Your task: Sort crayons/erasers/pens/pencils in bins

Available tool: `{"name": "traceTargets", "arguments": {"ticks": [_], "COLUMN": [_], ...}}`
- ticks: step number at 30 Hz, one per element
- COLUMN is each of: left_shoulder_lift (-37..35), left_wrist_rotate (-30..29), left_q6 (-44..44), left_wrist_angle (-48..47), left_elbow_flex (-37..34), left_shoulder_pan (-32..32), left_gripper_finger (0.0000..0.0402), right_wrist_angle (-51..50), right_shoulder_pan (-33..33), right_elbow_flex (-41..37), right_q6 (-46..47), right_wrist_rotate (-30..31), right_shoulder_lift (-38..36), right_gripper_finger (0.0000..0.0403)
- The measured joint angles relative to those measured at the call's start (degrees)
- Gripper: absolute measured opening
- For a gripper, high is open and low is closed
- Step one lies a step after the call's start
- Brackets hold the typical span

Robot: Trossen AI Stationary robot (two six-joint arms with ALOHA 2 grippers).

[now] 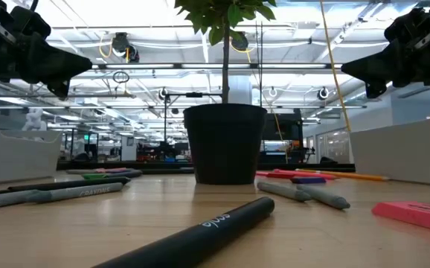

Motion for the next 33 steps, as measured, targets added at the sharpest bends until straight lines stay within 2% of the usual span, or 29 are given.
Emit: {"name": "traceTargets", "arguments": {"ticks": [13,18,23,28,30,33], "left_shoulder_lift": [0.0,0.0,0.0,0.0,0.0,0.0], "left_wrist_rotate": [0.0,0.0,0.0,0.0,0.0,0.0], "left_q6": [0.0,0.0,0.0,0.0,0.0,0.0], "left_wrist_angle": [0.0,0.0,0.1,0.2,0.2,0.2], "left_elbow_flex": [0.0,0.0,0.0,0.0,0.0,0.0], "left_shoulder_pan": [0.0,0.0,0.0,0.0,0.0,0.0], "left_gripper_finger": [0.0042,0.0042,0.0042,0.0042,0.0042,0.0042], "right_wrist_angle": [0.5,2.2,2.5,3.7,3.8,3.1], "right_shoulder_pan": [0.0,-0.1,0.0,0.0,0.0,-0.1], "right_elbow_flex": [0.0,0.0,0.0,0.0,0.0,1.0], "right_q6": [0.9,17.1,22.1,23.0,24.8,32.6], "right_wrist_rotate": [0.0,4.4,3.6,3.2,6.2,15.2], "right_shoulder_lift": [0.0,0.8,3.1,4.2,4.4,6.1], "right_gripper_finger": [0.0006,0.0006,0.0005,0.0002,0.0003,0.0003]}}
